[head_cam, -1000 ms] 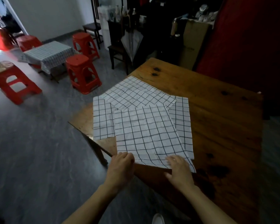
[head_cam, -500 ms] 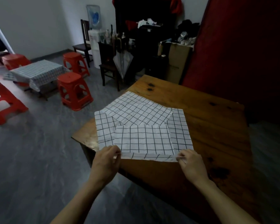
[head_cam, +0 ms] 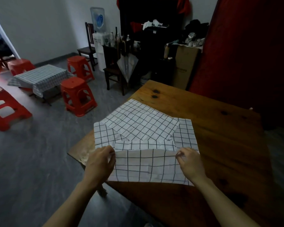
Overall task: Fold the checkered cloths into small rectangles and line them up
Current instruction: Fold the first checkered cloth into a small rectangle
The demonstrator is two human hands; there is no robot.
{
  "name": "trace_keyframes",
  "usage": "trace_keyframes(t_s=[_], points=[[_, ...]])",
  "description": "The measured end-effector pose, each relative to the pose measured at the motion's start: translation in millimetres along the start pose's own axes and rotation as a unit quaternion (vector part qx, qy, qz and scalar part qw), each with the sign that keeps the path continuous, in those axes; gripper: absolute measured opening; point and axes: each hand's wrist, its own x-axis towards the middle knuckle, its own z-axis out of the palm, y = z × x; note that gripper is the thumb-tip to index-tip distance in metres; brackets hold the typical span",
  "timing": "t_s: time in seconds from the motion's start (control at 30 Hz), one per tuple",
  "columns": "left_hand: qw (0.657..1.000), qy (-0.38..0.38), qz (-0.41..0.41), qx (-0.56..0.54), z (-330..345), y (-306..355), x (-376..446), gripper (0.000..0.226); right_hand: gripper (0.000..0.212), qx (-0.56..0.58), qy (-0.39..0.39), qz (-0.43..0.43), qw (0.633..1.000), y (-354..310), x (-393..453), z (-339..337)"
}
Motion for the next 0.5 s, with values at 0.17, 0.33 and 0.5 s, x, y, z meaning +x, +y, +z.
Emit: trace_keyframes(t_s=[0.17, 0.33, 0.5], points=[[0.999, -0.002, -0.044, 0.028, 20.0, -1.9, 43.2, 0.012, 0.014, 0.036, -0.001, 0.009, 0.999, 19.8, 49.3, 21.6], [0.996, -0.021, -0.080, 0.039, 36.7, -8.7, 72.9, 0.008, 0.017, 0.055, -0.020, 0.014, 0.998, 33.3, 81.1, 35.0], [0.993, -0.055, -0.088, 0.050, 56.8, -17.4, 95.7, 0.007, 0.013, 0.038, -0.047, 0.028, 0.998, 35.4, 96.8, 47.8]])
